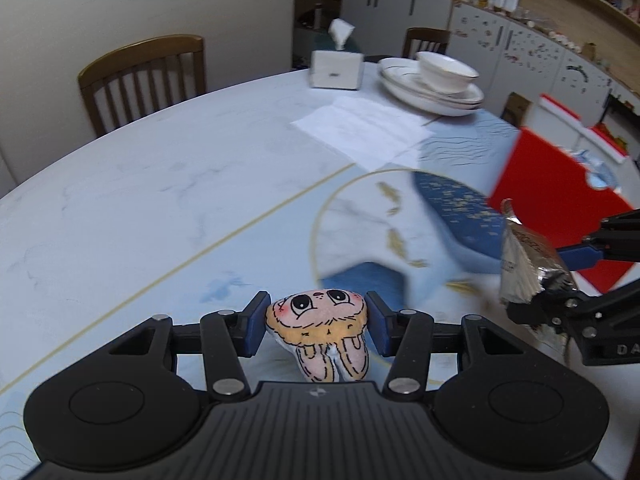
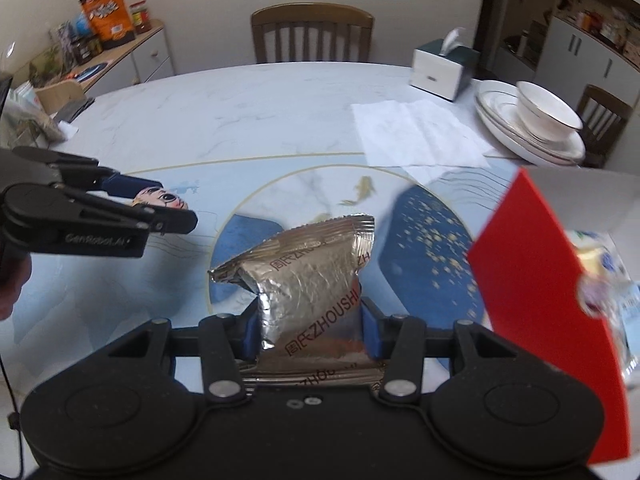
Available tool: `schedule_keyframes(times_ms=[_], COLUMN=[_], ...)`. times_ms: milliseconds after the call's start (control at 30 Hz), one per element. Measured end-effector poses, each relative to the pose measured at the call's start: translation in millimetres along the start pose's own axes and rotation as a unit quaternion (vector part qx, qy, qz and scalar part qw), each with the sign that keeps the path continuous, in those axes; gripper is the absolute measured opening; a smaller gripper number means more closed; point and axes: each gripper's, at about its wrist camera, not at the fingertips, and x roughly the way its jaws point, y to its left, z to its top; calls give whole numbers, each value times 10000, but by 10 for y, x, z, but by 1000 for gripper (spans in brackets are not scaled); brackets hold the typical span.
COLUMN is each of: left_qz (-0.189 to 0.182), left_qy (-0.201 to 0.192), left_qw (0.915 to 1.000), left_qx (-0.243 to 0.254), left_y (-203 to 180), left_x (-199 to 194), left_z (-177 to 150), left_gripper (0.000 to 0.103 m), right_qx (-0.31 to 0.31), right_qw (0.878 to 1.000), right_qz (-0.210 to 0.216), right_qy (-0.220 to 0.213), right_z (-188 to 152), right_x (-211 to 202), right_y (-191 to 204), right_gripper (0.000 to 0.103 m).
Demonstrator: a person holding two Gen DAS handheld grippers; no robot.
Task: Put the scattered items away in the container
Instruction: 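Carry the silver snack bag and cookie packet with both grippers over the box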
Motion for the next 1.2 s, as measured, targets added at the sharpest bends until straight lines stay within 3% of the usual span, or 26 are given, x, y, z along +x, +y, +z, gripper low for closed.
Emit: schedule_keyframes(times_ms=[533,1200], left_qz=[-820,-1261], left_qy=[-437,-842], left_qw=[9950,9838], left_qx=[364,954], left_y=[-875,-2058], left_x=[-425,-472], left_z=[210,711], left_gripper=[50,50], right_qx=[249,560], right_qw=[9983,9920], right_qz=[-69,-455], right_qy=[-528,-1033], right_z=[-257,-375], right_x=[-792,-1357], right_y=[-380,-1327], right_gripper=[46,46])
